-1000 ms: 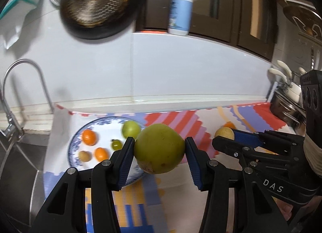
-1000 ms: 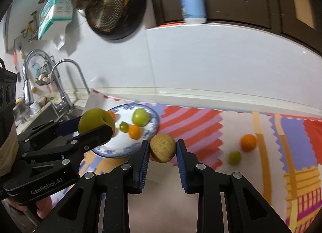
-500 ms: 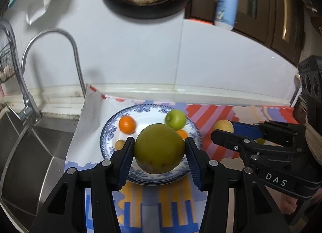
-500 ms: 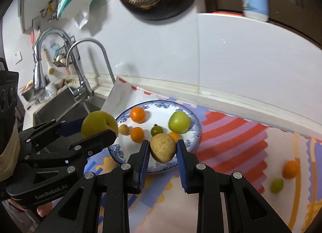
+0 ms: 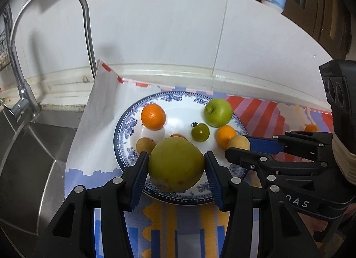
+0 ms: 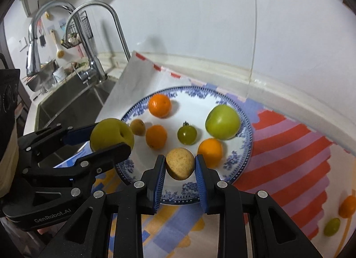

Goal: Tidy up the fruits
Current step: 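Carry the pomelo and yellow fruit with both grippers over the plate, then open both grippers to release the pomelo and yellow fruit onto the plate, then move both grippers back toward the last orange and green fruit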

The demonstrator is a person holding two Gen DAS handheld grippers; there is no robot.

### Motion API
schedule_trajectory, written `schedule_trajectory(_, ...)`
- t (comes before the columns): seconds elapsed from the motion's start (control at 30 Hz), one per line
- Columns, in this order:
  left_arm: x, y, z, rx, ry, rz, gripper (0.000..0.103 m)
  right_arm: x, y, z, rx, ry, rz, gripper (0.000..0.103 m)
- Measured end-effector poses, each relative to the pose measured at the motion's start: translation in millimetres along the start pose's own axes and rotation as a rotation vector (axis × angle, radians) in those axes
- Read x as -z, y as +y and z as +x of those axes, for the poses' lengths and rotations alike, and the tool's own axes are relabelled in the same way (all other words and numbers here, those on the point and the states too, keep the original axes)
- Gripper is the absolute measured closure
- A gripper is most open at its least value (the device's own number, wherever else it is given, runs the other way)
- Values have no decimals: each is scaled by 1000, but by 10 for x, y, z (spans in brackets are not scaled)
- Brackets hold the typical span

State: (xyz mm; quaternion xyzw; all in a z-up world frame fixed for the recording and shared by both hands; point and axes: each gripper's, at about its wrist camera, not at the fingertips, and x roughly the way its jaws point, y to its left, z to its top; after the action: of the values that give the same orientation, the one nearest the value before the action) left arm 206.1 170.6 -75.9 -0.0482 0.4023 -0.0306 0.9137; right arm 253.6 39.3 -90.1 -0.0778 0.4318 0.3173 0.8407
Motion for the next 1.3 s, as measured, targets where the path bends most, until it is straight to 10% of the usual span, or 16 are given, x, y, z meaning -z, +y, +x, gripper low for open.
schedule_trajectory(0.5, 23, 48, 237, 9, 67, 0, 53, 8, -40, 154, -12, 28, 15, 74)
schedule_trajectory(1.3, 49, -647, -732, -15, -139, 87, 35, 407, -199, -1084, 144, -161, 114, 63)
